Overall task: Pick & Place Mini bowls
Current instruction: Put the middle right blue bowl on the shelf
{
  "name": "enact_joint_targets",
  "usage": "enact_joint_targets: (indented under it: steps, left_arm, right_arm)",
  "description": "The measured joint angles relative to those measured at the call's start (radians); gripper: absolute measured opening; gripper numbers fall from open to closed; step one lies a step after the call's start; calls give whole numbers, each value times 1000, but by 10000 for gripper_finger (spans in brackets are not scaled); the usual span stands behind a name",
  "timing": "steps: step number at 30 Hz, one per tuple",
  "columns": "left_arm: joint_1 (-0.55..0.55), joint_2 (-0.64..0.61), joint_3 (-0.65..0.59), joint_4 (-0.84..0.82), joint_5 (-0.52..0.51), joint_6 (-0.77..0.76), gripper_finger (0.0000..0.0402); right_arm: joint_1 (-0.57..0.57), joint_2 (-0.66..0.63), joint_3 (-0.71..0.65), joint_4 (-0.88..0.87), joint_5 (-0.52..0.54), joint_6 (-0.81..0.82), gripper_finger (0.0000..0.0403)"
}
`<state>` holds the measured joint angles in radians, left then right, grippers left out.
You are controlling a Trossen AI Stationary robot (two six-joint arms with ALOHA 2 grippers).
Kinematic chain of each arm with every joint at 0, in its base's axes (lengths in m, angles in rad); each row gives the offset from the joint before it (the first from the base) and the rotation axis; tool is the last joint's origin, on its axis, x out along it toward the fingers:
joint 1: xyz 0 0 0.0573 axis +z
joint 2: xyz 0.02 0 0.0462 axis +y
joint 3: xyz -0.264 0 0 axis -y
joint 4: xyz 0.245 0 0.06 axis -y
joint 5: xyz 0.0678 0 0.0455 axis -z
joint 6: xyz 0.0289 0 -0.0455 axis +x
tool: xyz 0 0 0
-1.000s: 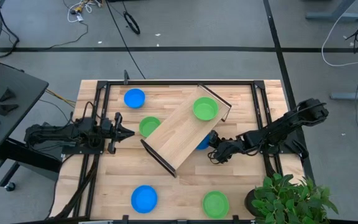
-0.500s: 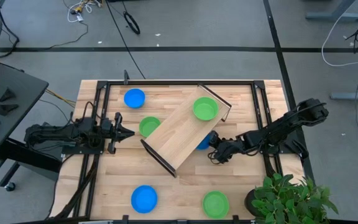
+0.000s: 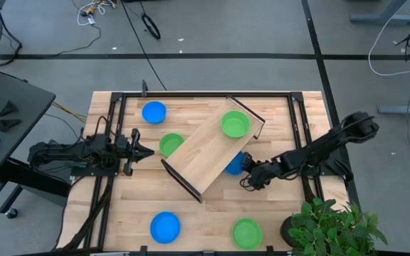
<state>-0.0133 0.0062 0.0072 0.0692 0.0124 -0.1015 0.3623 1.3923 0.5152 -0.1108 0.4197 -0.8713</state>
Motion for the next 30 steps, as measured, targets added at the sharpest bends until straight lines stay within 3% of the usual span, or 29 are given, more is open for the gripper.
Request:
enact_joint_targets:
  steps: [6,13,30]
  left_arm:
    - [0,0,0,0,0,0,32]
    - [0,0,0,0,0,0,32]
    - [0,0,0,0,0,0,32]
  right_arm:
    - [0,-42,29,-65,0,35,0]
    - [0,-65,30,-146,-95,33,0]
    - [25,-155,30,-147,-285,59,0]
